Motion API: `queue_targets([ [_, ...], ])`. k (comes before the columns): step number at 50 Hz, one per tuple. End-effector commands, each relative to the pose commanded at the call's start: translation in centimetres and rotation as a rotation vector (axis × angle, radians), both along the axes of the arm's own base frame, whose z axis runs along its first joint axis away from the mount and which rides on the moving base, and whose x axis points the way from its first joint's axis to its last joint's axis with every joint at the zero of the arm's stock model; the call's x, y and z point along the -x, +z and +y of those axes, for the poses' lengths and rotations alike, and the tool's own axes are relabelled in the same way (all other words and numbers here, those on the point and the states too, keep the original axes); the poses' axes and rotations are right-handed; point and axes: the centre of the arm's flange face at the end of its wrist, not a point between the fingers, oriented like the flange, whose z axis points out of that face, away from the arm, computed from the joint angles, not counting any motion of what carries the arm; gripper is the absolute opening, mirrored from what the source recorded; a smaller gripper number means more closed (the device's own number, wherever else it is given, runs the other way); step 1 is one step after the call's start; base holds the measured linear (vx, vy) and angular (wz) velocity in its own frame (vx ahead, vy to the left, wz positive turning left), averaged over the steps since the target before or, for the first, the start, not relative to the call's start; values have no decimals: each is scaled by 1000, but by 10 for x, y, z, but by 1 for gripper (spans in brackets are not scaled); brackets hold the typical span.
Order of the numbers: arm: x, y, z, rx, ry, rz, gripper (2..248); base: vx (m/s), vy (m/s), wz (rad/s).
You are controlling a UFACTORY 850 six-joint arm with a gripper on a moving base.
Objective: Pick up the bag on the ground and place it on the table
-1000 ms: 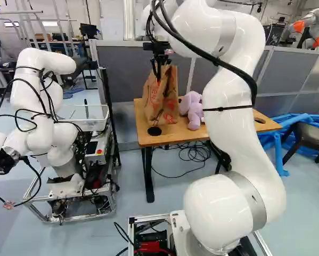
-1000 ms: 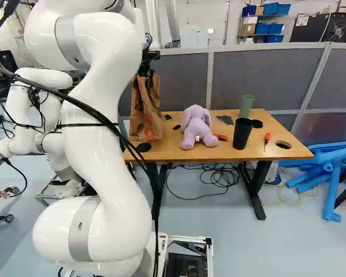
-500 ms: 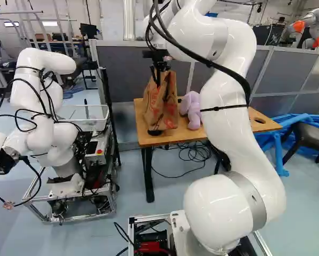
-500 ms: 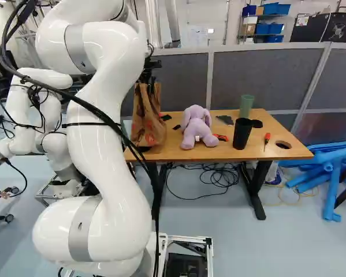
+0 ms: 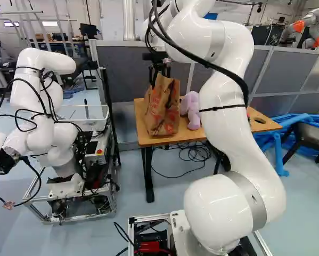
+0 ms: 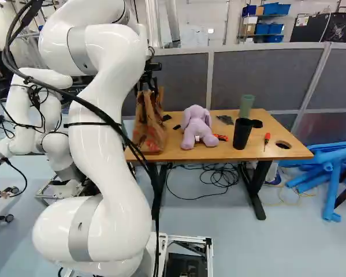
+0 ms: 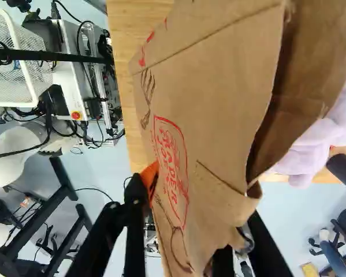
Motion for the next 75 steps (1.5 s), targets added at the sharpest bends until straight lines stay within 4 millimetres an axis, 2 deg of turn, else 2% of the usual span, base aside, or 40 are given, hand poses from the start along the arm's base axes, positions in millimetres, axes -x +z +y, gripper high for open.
queue_targets([
  [4, 0, 0, 0, 0, 0, 0, 122, 0, 0, 0],
  [5, 0, 0, 0, 0, 0, 0, 157, 0, 0, 0],
  [9, 0, 0, 0, 0, 0, 0, 157, 0, 0, 0],
  [10, 0, 0, 0, 0, 0, 0, 193, 0, 0, 0],
  [15, 0, 0, 0, 0, 0, 0, 193, 0, 0, 0],
  [16, 0, 0, 0, 0, 0, 0, 230, 0, 0, 0],
  [20, 0, 0, 0, 0, 0, 0, 230, 0, 0, 0],
  [21, 0, 1, 0, 0, 0, -1, 247, 0, 0, 0],
  [75, 31, 85, -4, -18, 0, -134, 247, 0, 0, 0],
])
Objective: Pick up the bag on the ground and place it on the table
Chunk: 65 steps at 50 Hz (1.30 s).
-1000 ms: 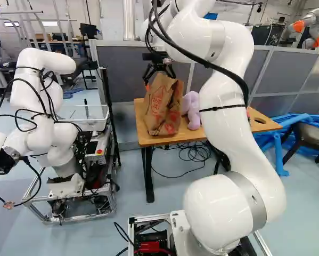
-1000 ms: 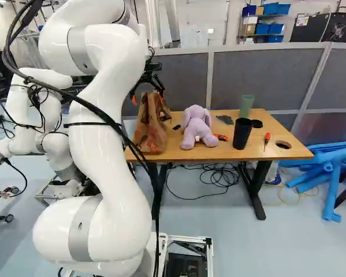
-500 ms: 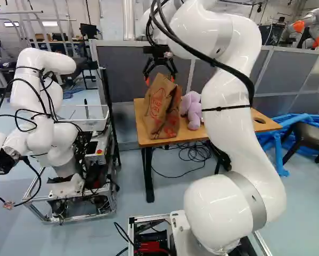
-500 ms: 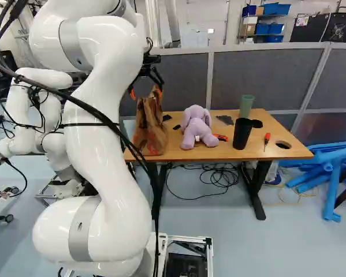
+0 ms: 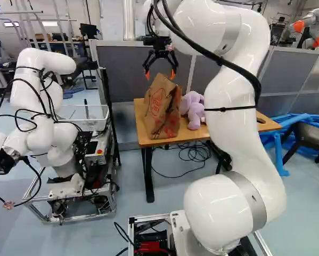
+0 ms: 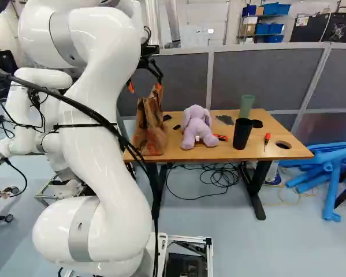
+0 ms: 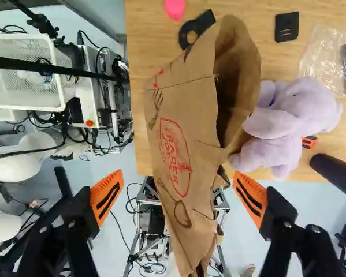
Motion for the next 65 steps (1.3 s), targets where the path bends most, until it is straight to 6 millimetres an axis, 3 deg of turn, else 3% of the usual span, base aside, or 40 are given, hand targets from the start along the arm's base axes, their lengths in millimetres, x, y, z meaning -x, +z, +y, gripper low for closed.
queue_targets([
  [45, 29, 70, -4, -16, 0, -122, 247, 0, 0, 0],
  [65, 31, 73, -4, -17, 0, -128, 247, 0, 0, 0],
])
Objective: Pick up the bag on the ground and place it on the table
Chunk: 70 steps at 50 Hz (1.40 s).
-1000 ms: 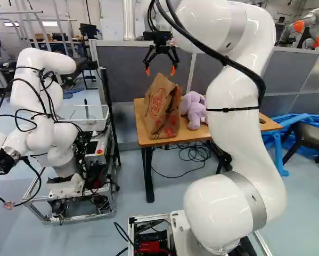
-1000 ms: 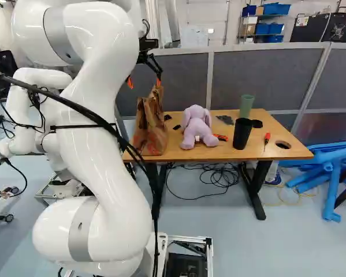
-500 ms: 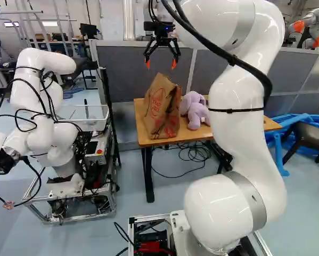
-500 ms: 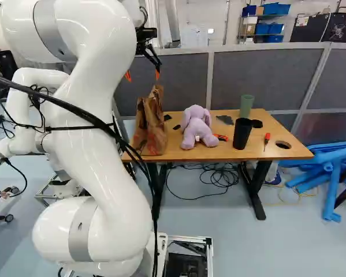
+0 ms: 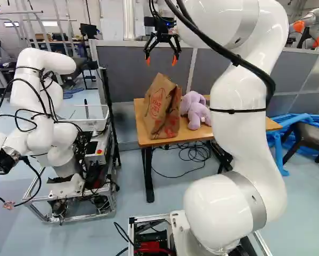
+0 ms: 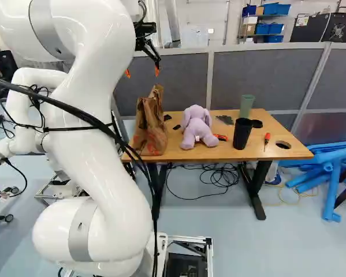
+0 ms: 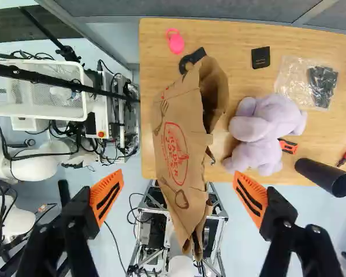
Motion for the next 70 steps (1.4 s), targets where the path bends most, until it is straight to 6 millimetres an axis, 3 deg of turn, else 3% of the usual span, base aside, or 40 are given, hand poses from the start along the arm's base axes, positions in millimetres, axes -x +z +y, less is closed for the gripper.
queue_targets([
  [26, 0, 0, 0, 0, 0, 0, 247, -29, -2, 4],
  [70, 0, 0, 0, 0, 0, 0, 247, -147, -2, 12],
])
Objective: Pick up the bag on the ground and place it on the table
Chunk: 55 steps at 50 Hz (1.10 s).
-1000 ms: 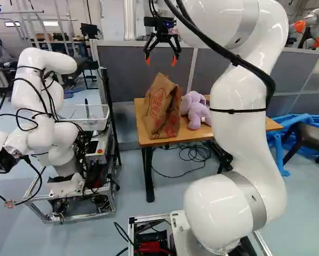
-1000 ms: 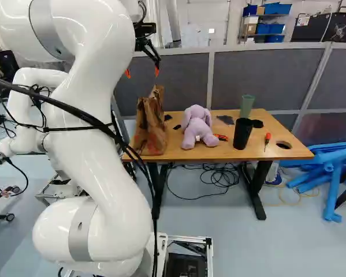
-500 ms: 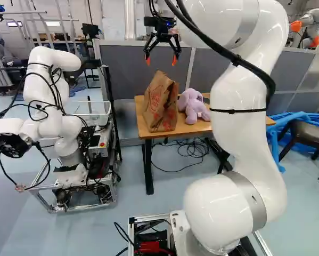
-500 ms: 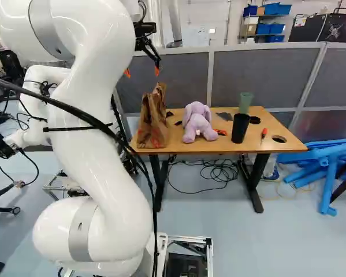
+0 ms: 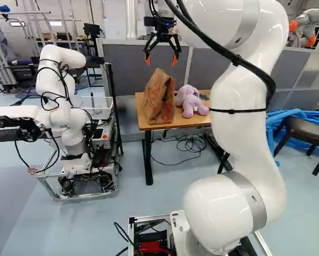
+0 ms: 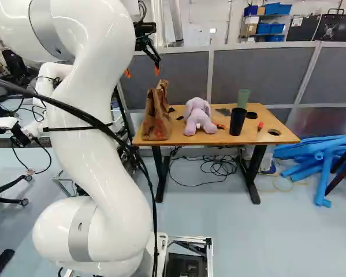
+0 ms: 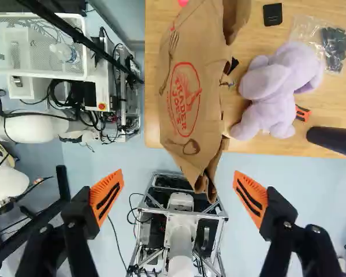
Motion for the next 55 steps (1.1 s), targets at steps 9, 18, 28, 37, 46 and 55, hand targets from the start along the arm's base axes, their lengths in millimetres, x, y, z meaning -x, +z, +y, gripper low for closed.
queue_targets([
  [9, 0, 0, 0, 0, 0, 0, 247, -154, -1, 13],
  [18, 0, 0, 0, 0, 0, 0, 247, -151, -3, 12],
  [28, 0, 0, 0, 0, 0, 0, 247, -151, -2, 10],
  [37, 0, 0, 0, 0, 0, 0, 247, -140, -6, 8],
  [46, 0, 0, 0, 0, 0, 0, 247, -13, 1, 1],
  [55, 0, -1, 0, 0, 0, -2, 247, 5, 0, 0],
])
